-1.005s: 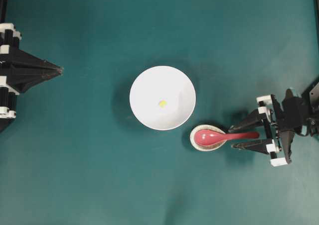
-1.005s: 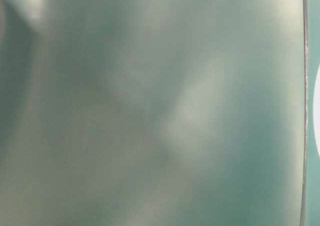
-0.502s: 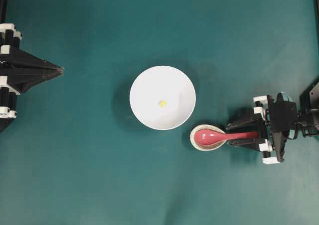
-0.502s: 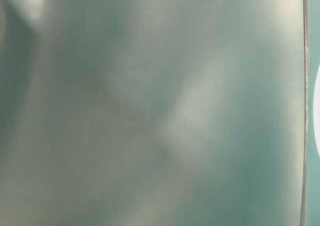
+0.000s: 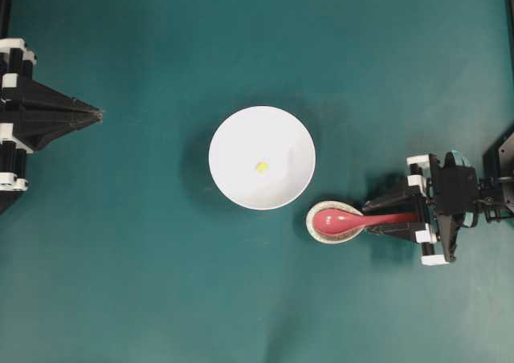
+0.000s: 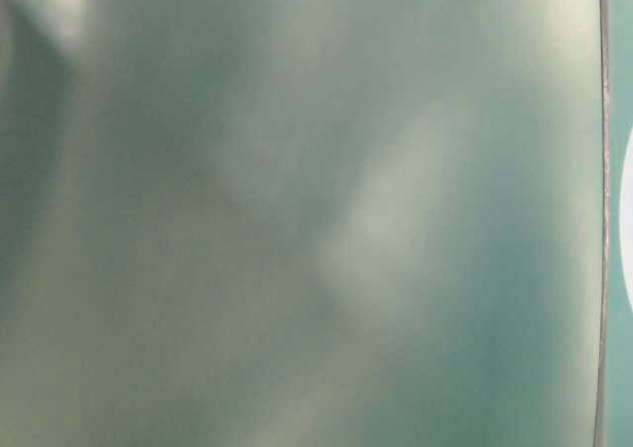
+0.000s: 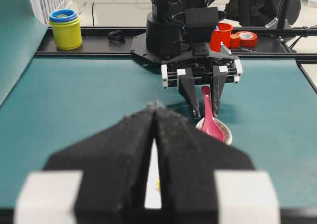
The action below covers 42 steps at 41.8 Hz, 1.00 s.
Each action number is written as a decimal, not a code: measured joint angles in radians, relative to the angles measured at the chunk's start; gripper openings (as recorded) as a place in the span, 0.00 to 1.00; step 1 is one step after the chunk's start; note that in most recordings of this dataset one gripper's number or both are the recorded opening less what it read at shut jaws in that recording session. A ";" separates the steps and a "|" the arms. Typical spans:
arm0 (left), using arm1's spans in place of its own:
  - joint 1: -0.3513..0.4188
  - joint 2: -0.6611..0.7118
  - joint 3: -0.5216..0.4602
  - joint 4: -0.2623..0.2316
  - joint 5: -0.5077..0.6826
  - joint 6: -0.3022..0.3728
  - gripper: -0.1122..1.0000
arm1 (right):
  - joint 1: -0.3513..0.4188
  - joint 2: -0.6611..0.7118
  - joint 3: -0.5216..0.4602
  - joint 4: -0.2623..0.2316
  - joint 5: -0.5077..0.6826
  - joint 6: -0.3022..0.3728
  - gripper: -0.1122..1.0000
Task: Scoop the yellow hexagonal prism block from the bowl with a spoon using the right arm.
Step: 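Lower the right gripper and close it on the red spoon handle, then lift the red spoon and swing it over the white bowl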
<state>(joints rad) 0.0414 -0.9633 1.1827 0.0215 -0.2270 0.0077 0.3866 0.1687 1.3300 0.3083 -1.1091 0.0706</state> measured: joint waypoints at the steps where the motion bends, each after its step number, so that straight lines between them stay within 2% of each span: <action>1: 0.000 0.000 0.000 0.000 0.000 0.000 0.10 | 0.002 -0.002 0.000 0.000 0.000 -0.002 0.53; 25: 0.000 0.002 0.000 0.000 0.000 0.000 0.10 | 0.012 -0.002 -0.006 0.012 0.000 -0.002 0.49; 29: 0.000 0.002 0.000 0.000 0.000 0.000 0.10 | 0.011 -0.002 -0.006 0.014 0.000 0.000 0.44; 33: 0.000 0.002 0.000 0.000 0.000 0.000 0.10 | 0.012 -0.005 -0.006 0.014 0.000 -0.002 0.33; 42: 0.000 0.002 0.000 0.000 0.000 0.002 0.10 | 0.012 -0.060 -0.003 0.014 0.014 -0.002 0.32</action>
<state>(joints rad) 0.0414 -0.9618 1.1827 0.0215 -0.2270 0.0092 0.3988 0.1089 1.3269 0.3221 -1.0953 0.0690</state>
